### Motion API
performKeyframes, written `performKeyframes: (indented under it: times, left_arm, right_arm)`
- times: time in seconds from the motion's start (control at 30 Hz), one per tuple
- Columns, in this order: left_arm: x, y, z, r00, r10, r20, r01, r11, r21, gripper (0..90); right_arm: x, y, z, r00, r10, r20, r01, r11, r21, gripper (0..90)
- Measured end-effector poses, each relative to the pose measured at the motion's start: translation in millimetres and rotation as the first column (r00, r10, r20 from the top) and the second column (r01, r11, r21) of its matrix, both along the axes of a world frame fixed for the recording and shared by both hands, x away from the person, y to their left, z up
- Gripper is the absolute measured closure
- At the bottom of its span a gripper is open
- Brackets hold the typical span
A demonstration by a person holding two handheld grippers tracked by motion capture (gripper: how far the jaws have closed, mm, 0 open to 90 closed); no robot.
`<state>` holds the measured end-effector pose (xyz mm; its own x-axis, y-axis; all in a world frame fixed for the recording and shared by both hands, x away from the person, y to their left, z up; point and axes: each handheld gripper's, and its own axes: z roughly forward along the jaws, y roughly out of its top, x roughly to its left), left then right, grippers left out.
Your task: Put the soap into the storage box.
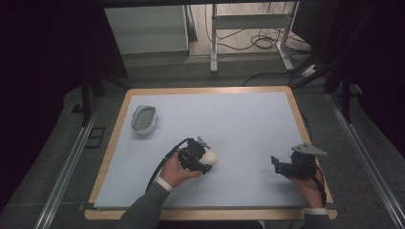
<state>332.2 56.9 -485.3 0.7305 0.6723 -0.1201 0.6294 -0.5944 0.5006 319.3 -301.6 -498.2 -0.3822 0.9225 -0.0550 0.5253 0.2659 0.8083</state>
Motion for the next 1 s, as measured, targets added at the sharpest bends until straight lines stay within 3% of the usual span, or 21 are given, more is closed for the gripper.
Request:
performKeyframes:
  times: [0.33,0.6,0.87,1.0]
  left_arm:
    - [7.0,10.6,2.7,0.9999,0.013,-0.001,-0.013,0.9999,0.007,49.5]
    - [12.1,23.2,12.4,0.9995,0.029,0.012,-0.029,0.9995,-0.016,49.5]
    - [21.4,38.2,15.5,0.9977,0.066,0.017,-0.065,0.9974,-0.032,49.5]
    - [26.7,43.7,15.6,0.9965,0.082,0.015,-0.082,0.9965,-0.018,49.5]
  right_arm:
    - [0.1,-1.4,-0.4,1.0,-0.007,0.0,0.007,1.0,0.0,6.5]
    - [0.1,-1.8,-0.9,1.0,-0.007,-0.002,0.007,1.0,-0.001,6.5]
    - [0.7,-2.1,-1.9,0.9999,-0.008,-0.008,0.008,1.0,-0.003,6.5]
    - [0.7,-2.8,-1.7,0.9999,-0.011,-0.009,0.011,1.0,-0.003,6.6]
